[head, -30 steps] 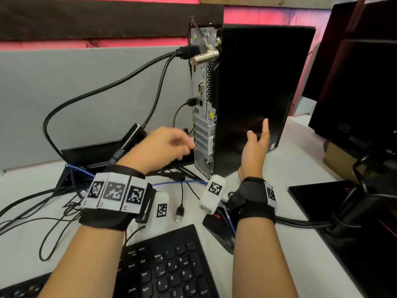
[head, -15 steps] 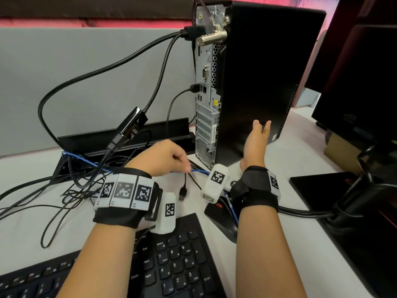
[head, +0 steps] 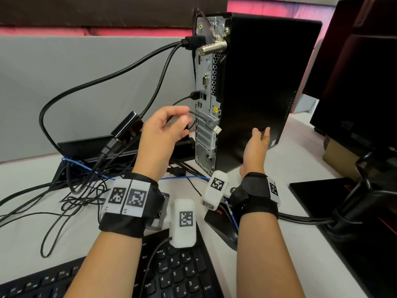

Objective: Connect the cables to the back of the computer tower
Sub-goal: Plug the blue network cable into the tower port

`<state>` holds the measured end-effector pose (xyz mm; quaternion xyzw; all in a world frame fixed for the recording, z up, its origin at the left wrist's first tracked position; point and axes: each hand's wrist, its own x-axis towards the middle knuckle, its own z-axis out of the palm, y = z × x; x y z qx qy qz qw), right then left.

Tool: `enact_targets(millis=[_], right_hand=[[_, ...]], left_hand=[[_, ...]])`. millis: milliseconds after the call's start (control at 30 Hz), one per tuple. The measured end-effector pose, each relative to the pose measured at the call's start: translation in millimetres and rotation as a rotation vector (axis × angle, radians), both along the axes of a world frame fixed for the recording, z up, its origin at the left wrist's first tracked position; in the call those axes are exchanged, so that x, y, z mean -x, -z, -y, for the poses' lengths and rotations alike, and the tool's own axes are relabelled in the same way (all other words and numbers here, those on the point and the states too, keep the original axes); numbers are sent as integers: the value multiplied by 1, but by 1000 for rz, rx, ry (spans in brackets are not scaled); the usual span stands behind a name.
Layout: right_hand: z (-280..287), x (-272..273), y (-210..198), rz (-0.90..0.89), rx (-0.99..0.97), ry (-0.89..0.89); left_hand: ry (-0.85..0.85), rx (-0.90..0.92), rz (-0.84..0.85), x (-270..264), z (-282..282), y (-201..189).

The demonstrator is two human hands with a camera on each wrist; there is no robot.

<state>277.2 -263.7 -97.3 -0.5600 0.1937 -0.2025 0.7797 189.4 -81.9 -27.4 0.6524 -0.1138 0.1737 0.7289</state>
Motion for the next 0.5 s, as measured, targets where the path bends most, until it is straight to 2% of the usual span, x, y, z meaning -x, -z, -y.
enact_targets(millis=[100, 233, 367, 500], right_hand=[[-1, 0, -1, 2, -3, 4], [0, 0, -1, 2, -7, 11], [1, 1, -1, -2, -5, 13], [2, 2, -1, 4, -1, 9]], left_hand=[[-62, 39, 30, -4, 11, -3], [-245, -154, 69, -16, 26, -12], [-374, -271, 165, -23, 27, -24], [-485, -179, 192, -28, 20, -28]])
